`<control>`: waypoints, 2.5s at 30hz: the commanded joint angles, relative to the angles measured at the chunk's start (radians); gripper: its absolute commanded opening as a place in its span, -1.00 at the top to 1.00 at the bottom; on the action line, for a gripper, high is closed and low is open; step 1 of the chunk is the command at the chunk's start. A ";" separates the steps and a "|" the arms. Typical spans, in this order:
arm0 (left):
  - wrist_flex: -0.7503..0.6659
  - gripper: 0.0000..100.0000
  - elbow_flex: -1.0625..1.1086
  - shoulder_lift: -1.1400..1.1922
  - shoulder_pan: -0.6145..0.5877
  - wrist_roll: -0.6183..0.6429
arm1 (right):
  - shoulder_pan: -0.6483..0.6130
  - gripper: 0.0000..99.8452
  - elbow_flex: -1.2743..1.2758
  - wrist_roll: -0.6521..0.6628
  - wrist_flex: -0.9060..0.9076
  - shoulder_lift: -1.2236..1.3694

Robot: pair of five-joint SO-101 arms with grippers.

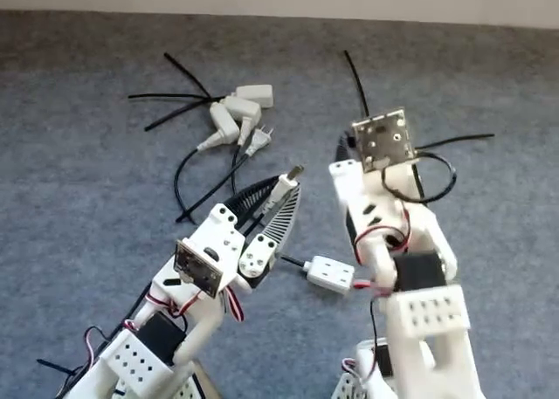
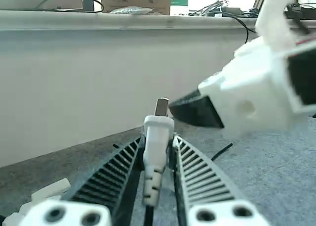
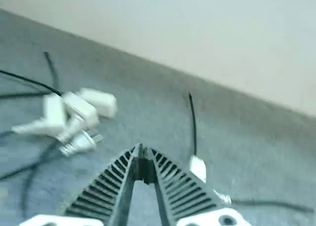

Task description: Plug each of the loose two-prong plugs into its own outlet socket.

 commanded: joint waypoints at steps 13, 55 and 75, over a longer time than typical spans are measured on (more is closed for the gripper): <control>0.000 0.99 -0.027 -0.018 -0.001 0.003 | -0.297 0.98 -0.159 -0.002 0.220 -0.059; 0.292 0.99 -0.245 0.113 -0.058 0.008 | 0.286 0.98 -0.051 -0.006 0.045 0.479; 0.987 0.99 -0.891 0.845 0.206 0.118 | 0.659 0.98 -0.107 -0.103 0.427 0.481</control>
